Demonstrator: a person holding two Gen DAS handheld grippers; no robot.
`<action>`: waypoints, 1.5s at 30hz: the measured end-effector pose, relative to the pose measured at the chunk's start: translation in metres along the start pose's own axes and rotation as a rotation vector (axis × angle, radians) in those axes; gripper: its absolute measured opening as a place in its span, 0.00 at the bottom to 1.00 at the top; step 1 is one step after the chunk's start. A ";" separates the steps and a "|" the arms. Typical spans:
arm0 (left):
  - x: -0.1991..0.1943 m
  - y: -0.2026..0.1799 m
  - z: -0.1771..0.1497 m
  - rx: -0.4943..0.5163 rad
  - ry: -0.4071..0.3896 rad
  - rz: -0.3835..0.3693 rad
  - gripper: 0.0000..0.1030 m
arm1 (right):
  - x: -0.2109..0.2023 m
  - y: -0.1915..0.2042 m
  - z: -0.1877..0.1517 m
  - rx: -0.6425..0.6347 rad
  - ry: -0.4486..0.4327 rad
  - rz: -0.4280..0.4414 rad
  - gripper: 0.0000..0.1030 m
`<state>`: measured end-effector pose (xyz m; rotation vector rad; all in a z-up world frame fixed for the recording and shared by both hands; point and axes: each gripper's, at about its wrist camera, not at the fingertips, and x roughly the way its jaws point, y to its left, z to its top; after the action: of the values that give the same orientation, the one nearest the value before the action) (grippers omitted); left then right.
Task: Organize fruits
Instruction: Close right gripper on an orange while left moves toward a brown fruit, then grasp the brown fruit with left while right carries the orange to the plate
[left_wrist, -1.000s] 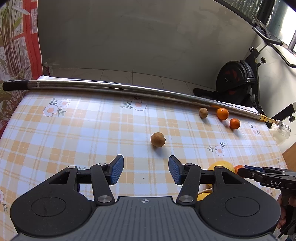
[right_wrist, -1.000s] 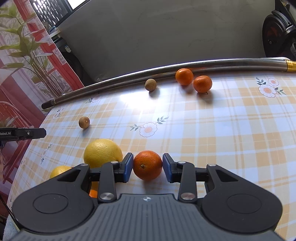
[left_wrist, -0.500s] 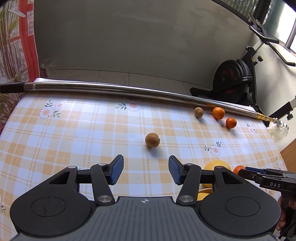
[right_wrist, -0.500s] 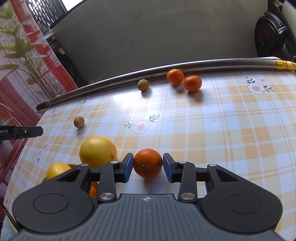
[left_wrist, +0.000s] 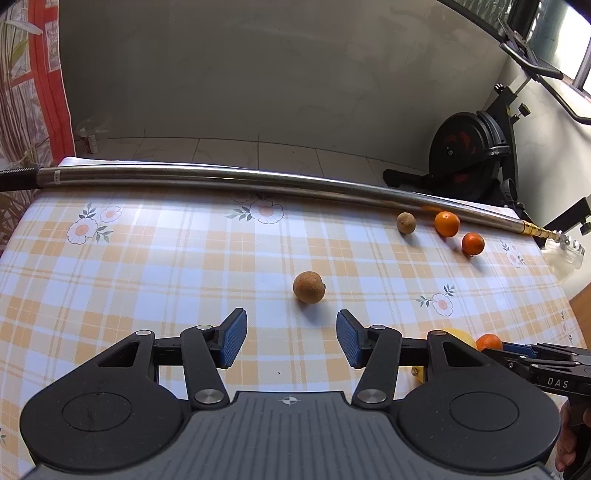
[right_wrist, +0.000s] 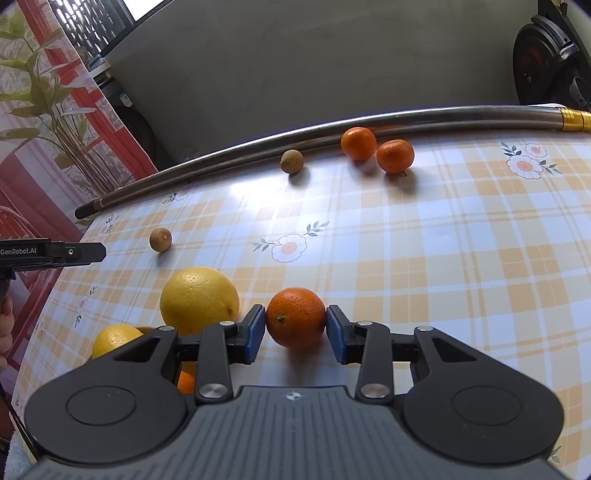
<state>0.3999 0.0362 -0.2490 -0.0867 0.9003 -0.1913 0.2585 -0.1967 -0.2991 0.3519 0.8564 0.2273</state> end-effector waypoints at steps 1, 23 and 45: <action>0.004 0.000 0.002 -0.008 0.003 -0.006 0.54 | 0.000 0.000 0.000 0.000 -0.001 0.001 0.38; 0.080 -0.023 0.017 0.055 0.059 0.026 0.33 | -0.010 -0.006 -0.009 0.070 -0.017 0.005 0.38; -0.010 -0.015 -0.017 0.111 0.008 0.004 0.28 | -0.056 0.015 -0.022 0.085 -0.071 0.005 0.38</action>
<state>0.3782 0.0231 -0.2496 0.0190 0.8956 -0.2375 0.2051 -0.1976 -0.2673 0.4387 0.7972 0.1820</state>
